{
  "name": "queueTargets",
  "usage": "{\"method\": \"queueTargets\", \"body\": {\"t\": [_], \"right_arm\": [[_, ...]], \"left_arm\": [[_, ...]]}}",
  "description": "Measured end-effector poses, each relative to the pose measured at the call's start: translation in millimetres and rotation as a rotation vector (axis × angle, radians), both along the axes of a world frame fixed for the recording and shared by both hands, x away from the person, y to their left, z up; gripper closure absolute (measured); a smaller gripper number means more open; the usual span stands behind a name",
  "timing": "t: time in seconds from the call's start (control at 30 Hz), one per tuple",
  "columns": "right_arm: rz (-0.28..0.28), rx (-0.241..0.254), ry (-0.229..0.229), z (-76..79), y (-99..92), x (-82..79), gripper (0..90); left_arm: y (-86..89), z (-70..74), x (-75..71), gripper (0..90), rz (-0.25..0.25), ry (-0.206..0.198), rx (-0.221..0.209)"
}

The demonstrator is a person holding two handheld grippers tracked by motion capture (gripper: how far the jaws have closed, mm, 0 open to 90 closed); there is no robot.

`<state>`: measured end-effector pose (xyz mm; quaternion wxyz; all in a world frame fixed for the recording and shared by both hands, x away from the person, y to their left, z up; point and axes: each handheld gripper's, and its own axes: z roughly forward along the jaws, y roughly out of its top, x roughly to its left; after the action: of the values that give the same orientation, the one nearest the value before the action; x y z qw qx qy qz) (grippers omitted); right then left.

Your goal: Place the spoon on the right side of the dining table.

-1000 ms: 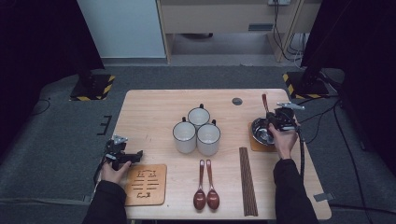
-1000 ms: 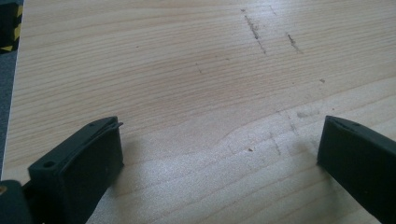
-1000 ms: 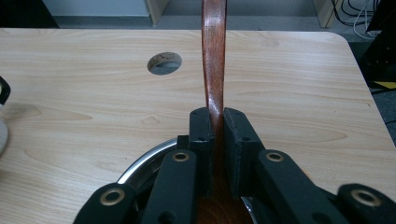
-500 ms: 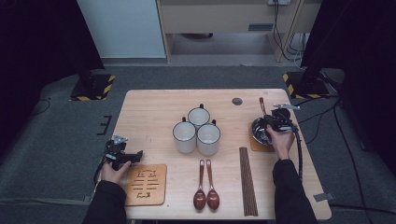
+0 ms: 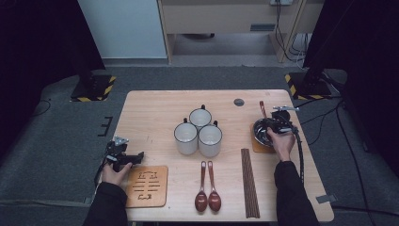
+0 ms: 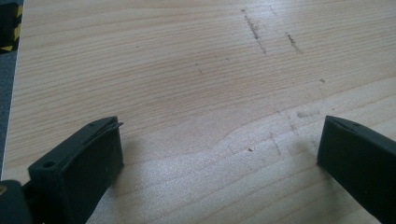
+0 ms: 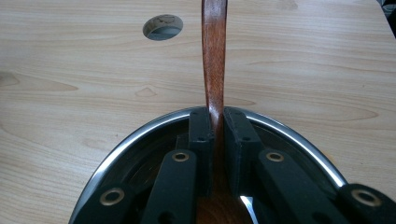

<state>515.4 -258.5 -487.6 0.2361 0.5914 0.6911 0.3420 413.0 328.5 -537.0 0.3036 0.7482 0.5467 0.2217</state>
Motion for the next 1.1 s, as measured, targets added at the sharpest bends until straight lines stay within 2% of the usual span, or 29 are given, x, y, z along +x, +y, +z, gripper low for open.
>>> {"method": "queueTargets", "body": {"t": [0.7, 1.1], "right_arm": [[0.009, -0.014, 0.045, -7.1, -0.4, 2.1, 81.9], [0.012, -0.011, 0.051, -8.4, 0.0, 2.5, 80.3]], "left_arm": [[0.0, 0.0, 0.0, 0.0, 0.000, 0.000, 0.000], [0.0, 0.0, 0.0, 0.0, 0.000, 0.000, 0.000]]}}
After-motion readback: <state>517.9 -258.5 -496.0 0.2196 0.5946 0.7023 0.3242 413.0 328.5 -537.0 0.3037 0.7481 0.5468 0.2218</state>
